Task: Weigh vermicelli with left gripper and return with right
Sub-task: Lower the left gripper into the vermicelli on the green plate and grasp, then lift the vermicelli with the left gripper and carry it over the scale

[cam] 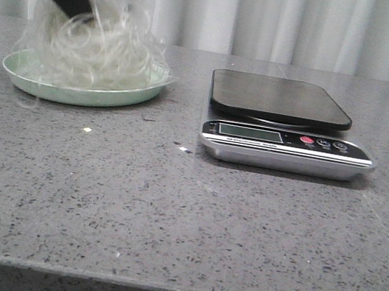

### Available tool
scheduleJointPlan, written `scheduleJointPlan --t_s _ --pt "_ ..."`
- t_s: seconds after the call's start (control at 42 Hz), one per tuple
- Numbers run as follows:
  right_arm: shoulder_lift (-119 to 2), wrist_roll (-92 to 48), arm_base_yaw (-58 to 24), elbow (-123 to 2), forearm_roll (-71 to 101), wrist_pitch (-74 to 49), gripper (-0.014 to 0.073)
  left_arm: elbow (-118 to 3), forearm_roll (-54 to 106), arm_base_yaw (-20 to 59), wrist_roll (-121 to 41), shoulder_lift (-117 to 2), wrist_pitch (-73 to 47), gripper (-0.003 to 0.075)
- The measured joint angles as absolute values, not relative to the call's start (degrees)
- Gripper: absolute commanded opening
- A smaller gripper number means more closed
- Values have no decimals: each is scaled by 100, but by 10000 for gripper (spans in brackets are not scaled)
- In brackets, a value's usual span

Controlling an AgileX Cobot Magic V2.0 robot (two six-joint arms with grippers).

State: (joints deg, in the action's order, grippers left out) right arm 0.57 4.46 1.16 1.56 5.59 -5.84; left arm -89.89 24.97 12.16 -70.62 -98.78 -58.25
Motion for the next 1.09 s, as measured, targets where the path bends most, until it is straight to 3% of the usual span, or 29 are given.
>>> scheduleJointPlan --t_s 0.452,0.832,1.094 --pt "57 446 116 156 559 -584 151 -10311 3422 1401 -6922 -9430 -5880 144" --pt "57 446 116 156 559 -584 151 -10455 3698 3107 -6922 -9743 -5014 144" --pt "57 446 116 156 559 -584 151 -10468 3124 3537 -6922 -10563 -4892 144"
